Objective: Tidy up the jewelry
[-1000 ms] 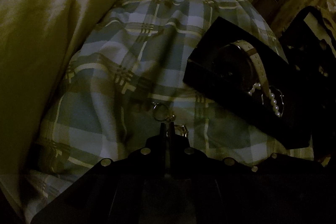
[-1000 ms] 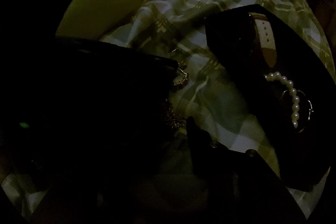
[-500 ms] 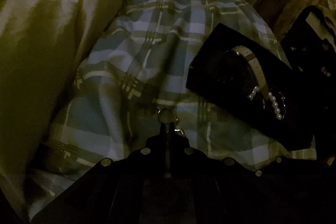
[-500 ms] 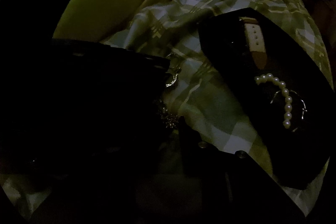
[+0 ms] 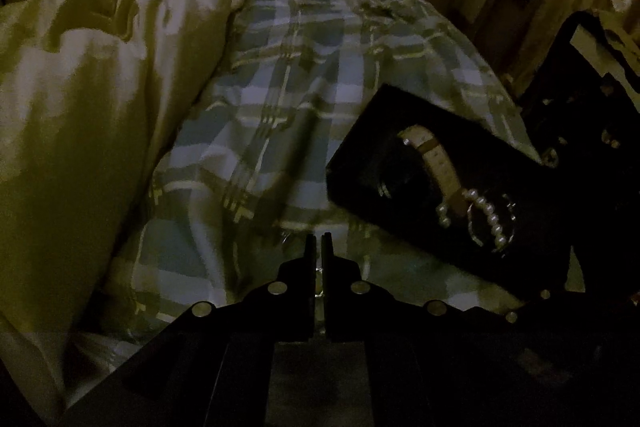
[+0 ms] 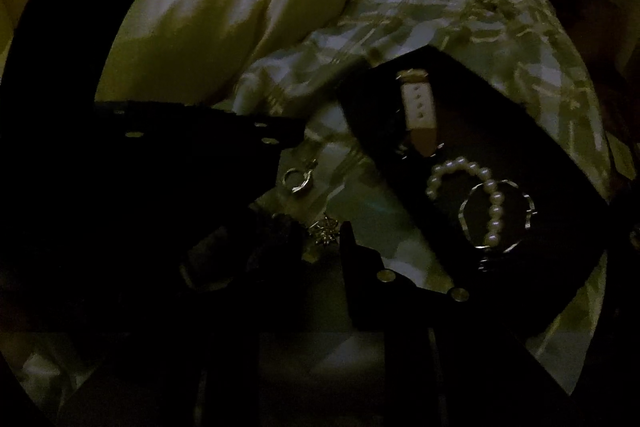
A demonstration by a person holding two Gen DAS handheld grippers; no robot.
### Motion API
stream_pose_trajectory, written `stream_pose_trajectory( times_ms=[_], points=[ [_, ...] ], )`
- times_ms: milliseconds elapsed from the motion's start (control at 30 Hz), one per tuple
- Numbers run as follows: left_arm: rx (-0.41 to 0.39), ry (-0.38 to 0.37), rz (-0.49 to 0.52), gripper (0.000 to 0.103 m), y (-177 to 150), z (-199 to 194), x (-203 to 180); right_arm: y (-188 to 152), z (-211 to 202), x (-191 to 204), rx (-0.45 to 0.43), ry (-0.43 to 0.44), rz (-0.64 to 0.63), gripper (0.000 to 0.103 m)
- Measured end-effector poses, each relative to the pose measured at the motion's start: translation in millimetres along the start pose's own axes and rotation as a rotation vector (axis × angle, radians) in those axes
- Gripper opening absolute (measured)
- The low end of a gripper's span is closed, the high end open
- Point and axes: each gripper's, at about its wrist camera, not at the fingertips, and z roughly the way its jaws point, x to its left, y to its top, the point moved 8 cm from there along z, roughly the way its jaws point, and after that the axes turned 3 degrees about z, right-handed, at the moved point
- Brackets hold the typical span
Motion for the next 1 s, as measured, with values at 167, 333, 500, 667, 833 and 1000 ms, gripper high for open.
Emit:
stream_pose_trajectory(
  times_ms=[167,333,500,667,833,1000],
  points=[
    [-0.045,-0.021,0.003,0.002,14,-17,-15,8,-20,-16,-0.055,-0.03,0.029,0.02],
    [-0.079,-0.045,0.009,0.002,31,-26,-35,21,-46,-41,-0.119,-0.11,0.043,0.02],
    [-0.089,-0.094,0.006,0.002,43,-29,-60,24,-59,-72,-0.144,-0.141,0.112,0.02],
    [-0.087,-0.131,0.012,0.002,49,-25,-83,26,-68,-97,-0.172,-0.164,0.158,0.02],
    [-0.076,-0.107,0.023,0.003,52,-17,-93,24,-64,-114,-0.165,-0.146,0.22,0.02],
    [-0.059,-0.084,0.031,0.003,52,-10,-90,26,-61,-122,-0.157,-0.146,0.241,0.021]
  ],
)
